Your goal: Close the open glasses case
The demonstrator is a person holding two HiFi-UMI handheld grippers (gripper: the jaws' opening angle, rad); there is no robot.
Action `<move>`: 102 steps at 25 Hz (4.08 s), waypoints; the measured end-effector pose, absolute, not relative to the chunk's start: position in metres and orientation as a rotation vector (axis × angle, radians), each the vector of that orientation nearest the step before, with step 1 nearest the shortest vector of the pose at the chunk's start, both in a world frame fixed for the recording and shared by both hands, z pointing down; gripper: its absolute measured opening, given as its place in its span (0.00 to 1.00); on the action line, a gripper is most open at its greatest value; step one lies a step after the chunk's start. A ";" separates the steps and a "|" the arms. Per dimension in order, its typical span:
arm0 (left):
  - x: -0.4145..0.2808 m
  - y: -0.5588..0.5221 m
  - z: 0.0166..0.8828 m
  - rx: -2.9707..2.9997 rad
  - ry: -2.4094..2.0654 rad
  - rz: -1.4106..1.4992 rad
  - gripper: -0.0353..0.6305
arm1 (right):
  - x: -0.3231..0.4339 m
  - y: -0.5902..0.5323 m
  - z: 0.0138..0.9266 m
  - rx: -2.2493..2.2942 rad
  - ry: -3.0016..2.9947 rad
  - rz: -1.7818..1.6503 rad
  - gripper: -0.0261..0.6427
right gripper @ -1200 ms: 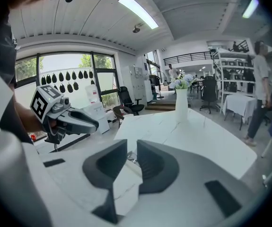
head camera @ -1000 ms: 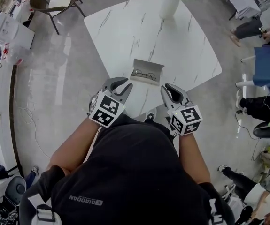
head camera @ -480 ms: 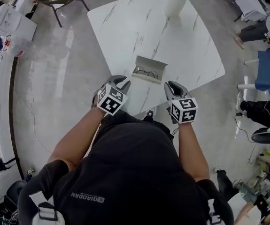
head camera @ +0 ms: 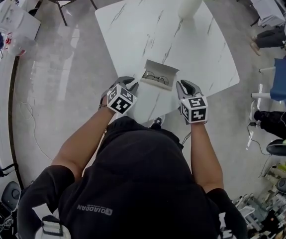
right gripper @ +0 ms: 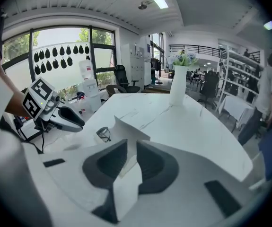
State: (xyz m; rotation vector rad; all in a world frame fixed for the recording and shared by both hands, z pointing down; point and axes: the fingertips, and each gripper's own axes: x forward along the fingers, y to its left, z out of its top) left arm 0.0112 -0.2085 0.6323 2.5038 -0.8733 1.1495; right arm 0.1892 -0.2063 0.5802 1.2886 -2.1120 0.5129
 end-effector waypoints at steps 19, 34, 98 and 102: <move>0.035 -0.219 0.671 2.498 -0.706 1.386 0.18 | 0.198 -0.243 0.616 1.082 -1.959 0.304 0.12; 0.041 -0.218 0.675 2.548 -0.560 1.444 0.18 | 0.198 -0.266 0.620 1.047 -1.928 0.277 0.12; 0.043 -0.220 0.680 2.523 -0.614 1.469 0.19 | 0.183 -0.221 0.613 1.049 -1.951 0.271 0.10; 0.043 -0.221 0.679 2.525 -0.622 1.463 0.19 | 0.181 -0.215 0.614 1.037 -1.953 0.258 0.10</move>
